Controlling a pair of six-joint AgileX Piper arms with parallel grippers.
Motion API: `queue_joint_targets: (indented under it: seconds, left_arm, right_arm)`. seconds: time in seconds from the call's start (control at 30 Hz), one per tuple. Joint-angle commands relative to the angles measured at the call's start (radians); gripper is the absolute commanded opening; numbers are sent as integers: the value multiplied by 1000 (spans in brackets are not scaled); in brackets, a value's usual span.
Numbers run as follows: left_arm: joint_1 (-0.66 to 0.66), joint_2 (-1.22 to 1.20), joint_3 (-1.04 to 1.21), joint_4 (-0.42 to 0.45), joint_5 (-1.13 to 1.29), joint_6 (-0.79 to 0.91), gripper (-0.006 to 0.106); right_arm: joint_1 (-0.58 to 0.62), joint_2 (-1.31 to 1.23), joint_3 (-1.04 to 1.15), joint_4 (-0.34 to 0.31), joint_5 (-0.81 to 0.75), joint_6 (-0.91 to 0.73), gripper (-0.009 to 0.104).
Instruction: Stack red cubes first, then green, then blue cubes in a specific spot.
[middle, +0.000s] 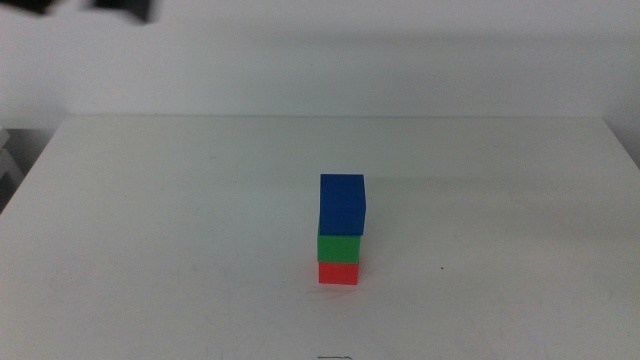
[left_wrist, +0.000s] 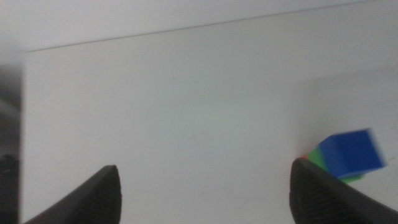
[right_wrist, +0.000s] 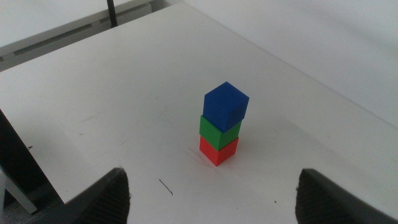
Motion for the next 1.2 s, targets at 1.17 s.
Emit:
queue_joint_targets:
  seconds: [1.17]
  left_arm:
    - [284,-533,447,-156,-225,178,91]
  right_arm:
    - [-5,2,-23,-13,-78,-10,82]
